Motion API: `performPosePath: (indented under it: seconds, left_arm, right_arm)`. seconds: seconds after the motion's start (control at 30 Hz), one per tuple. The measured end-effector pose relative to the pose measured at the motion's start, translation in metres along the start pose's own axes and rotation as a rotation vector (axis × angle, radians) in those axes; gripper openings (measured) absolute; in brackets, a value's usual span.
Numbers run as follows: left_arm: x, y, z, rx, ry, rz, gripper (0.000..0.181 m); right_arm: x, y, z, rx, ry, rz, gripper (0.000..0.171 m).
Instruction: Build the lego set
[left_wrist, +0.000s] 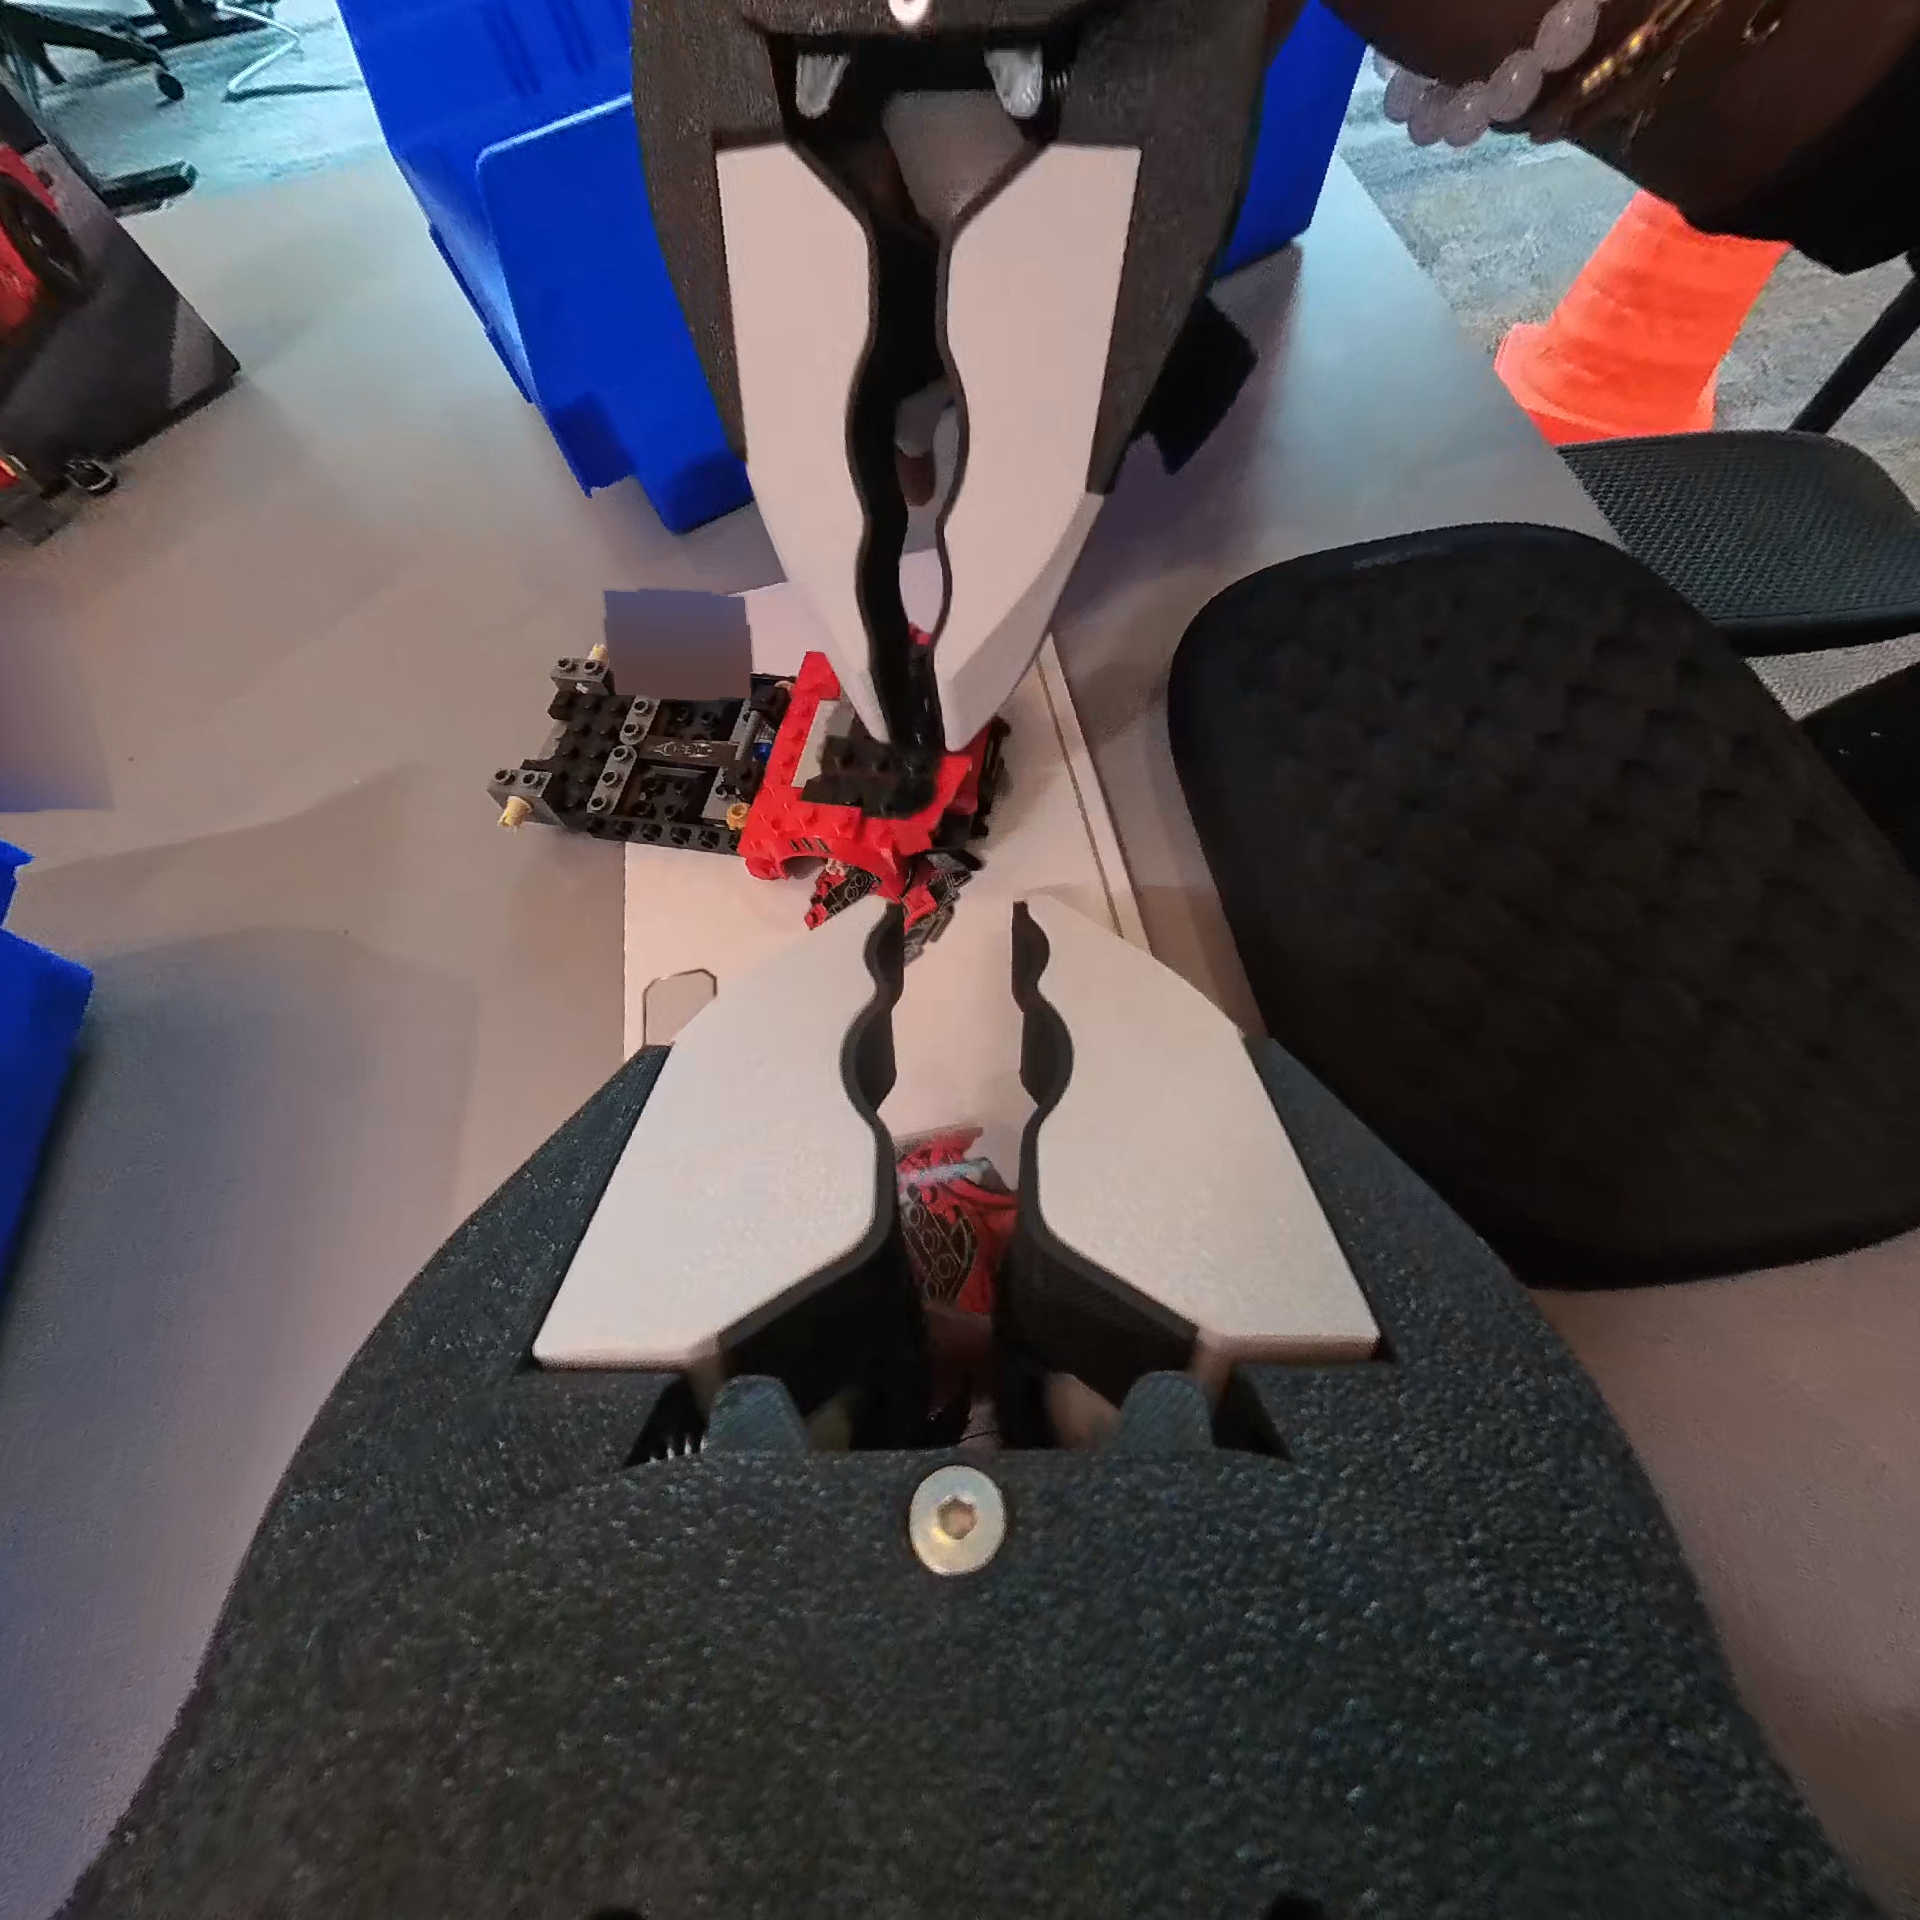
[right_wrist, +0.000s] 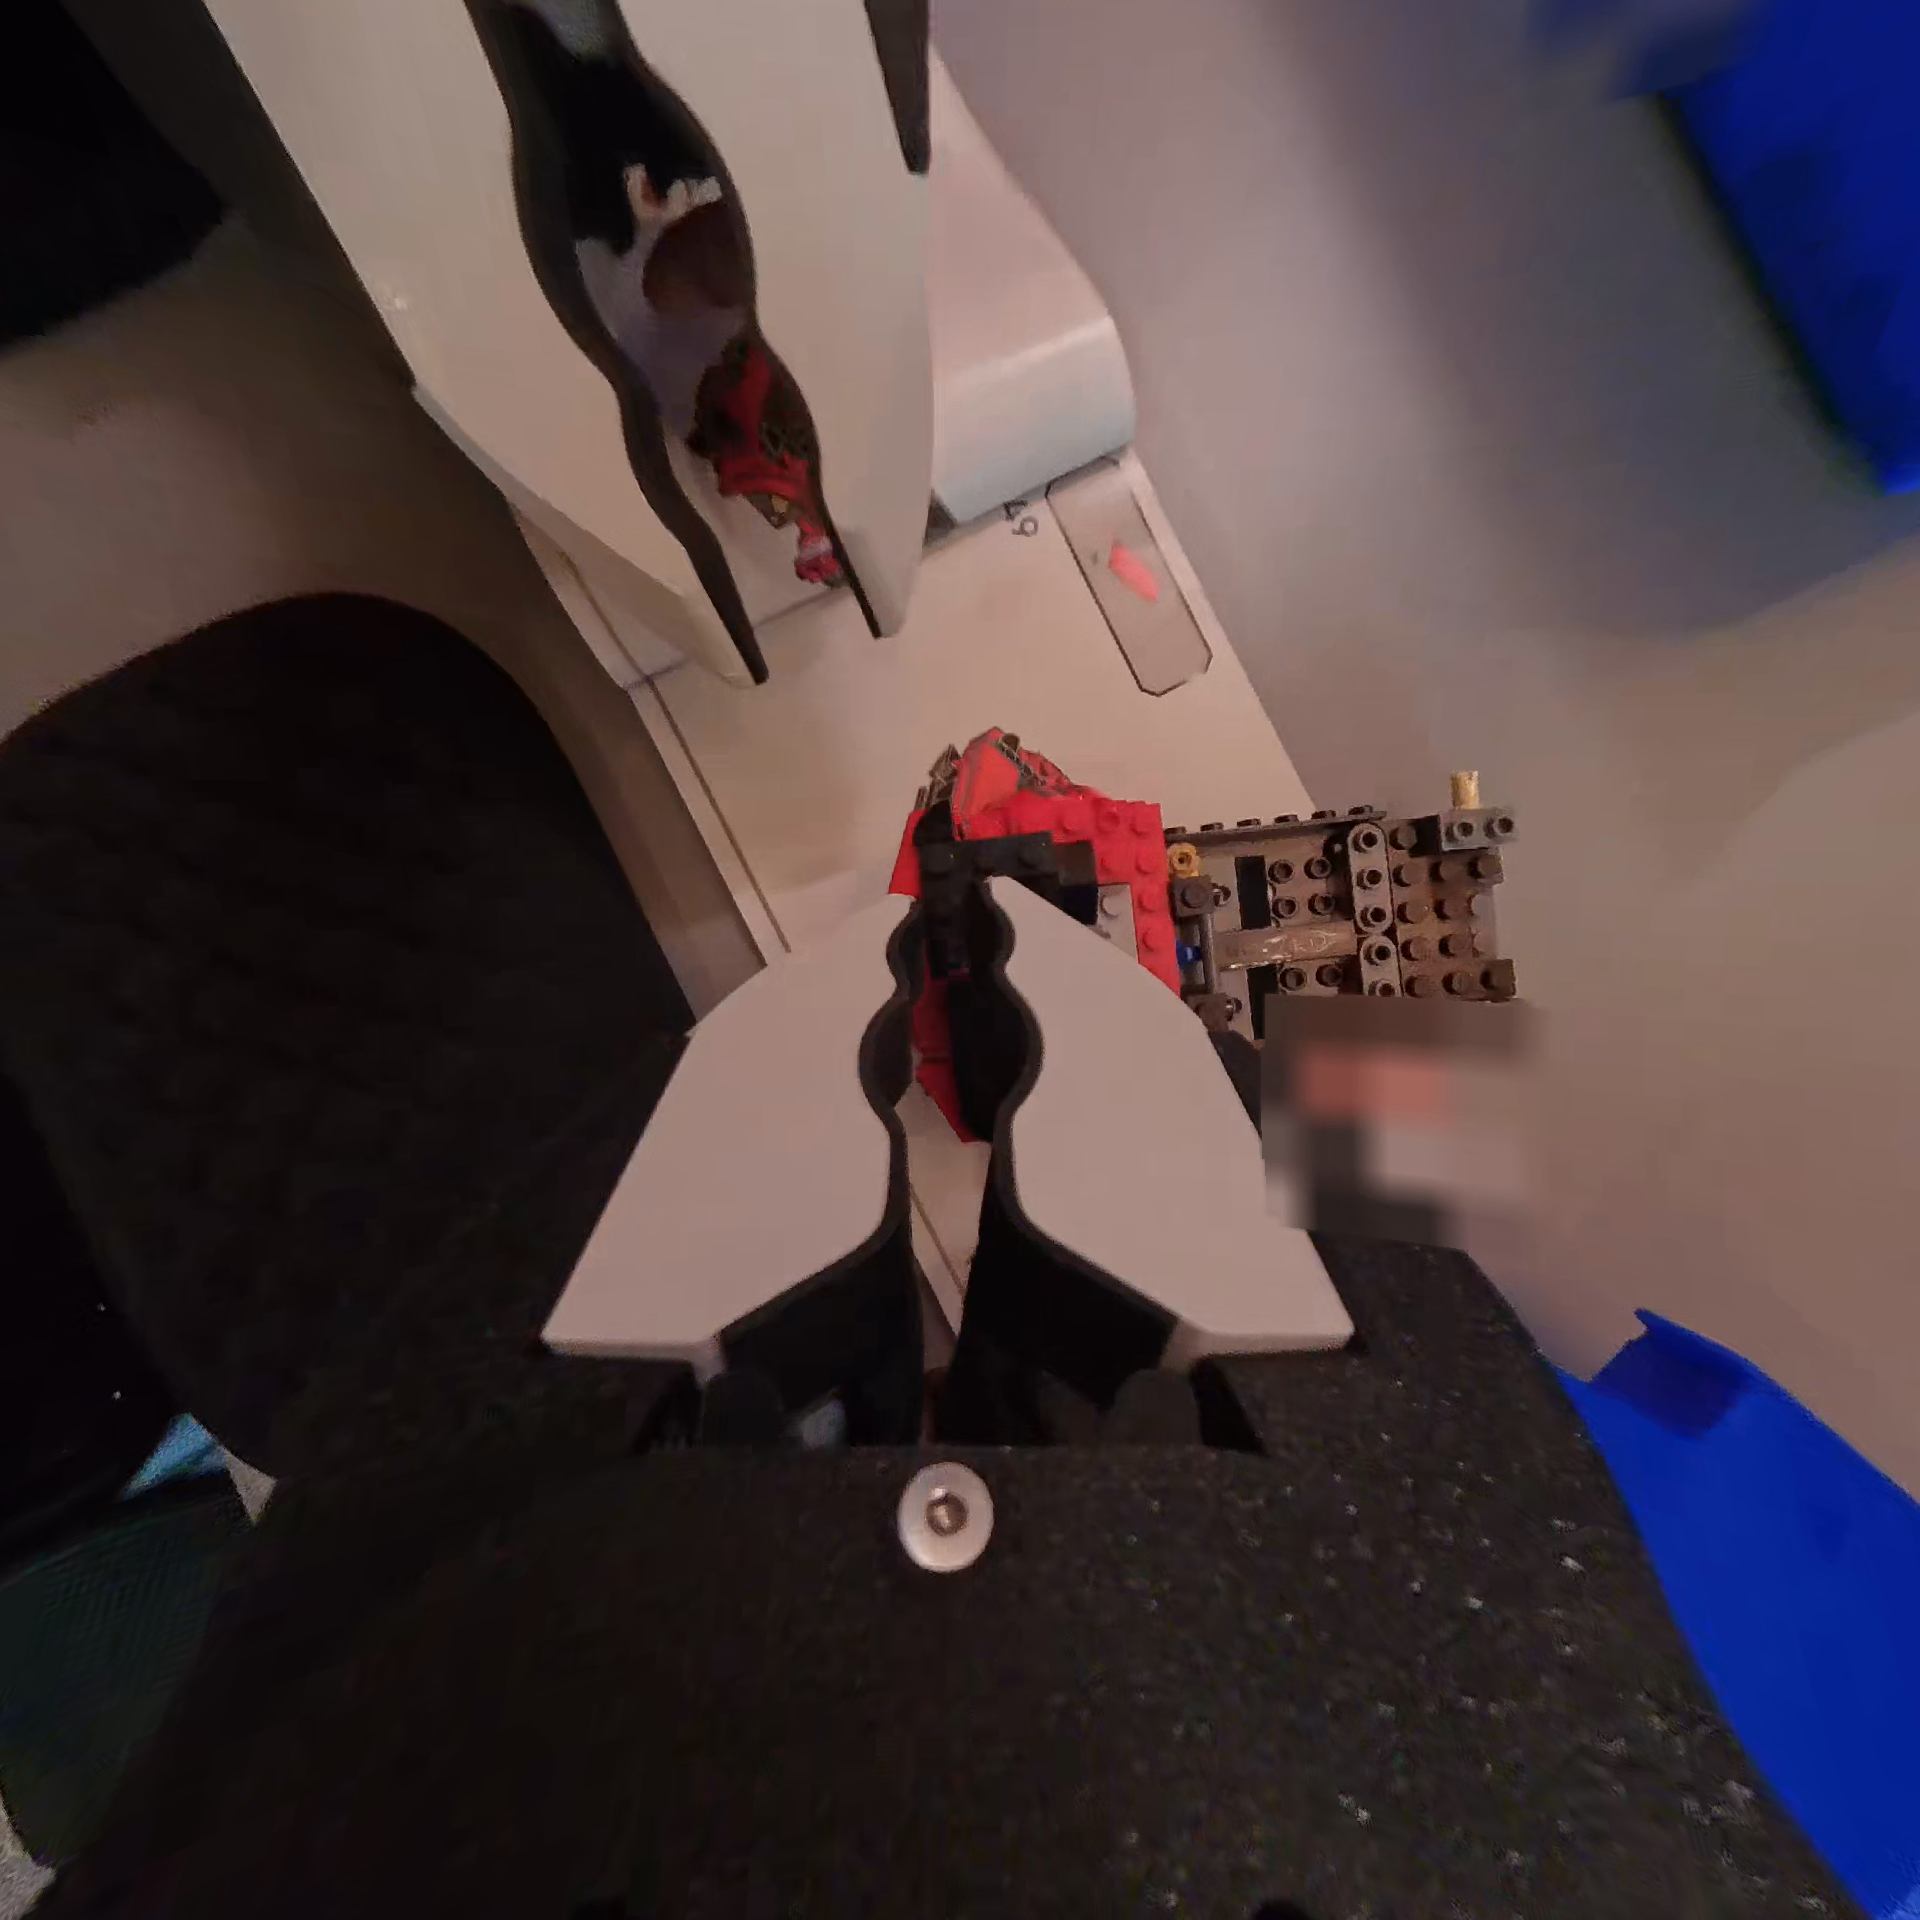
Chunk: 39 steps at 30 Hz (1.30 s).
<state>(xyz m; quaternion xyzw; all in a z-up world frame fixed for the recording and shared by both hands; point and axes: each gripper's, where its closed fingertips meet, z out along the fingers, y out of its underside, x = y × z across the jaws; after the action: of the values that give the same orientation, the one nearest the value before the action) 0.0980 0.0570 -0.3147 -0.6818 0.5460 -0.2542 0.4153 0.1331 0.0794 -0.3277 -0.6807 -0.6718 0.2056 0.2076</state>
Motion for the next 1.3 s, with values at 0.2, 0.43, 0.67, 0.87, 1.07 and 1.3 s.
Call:
performPosePath:
  seconds: [0.2,0.43,0.67,0.87,1.07,1.3]
  left_arm:
    - [-0.004,0.0,0.013,-0.034,0.0,0.023,0.019]
    - [-0.007,0.005,0.029,-0.107,-0.031,0.146,0.019]
    - [-0.008,0.009,0.034,-0.122,-0.031,0.168,0.018]
    - [-0.01,-0.002,0.034,-0.08,-0.051,0.192,0.016]
    - [-0.007,-0.001,0.04,-0.099,-0.045,0.23,0.012]
    - [-0.005,0.002,0.039,-0.086,-0.002,0.172,0.011]
  right_arm:
    - [0.002,0.003,0.003,-0.029,-0.018,0.016,0.008]
    - [0.0,0.005,0.003,-0.042,-0.062,0.054,0.008]
    - [0.002,0.006,0.003,-0.1,-0.079,0.03,0.009]
    - [-0.002,0.008,0.007,-0.133,-0.106,0.018,0.008]
    - [0.0,0.008,0.008,-0.153,-0.102,0.05,0.008]
    - [-0.006,0.007,0.003,-0.127,-0.154,0.088,0.016]
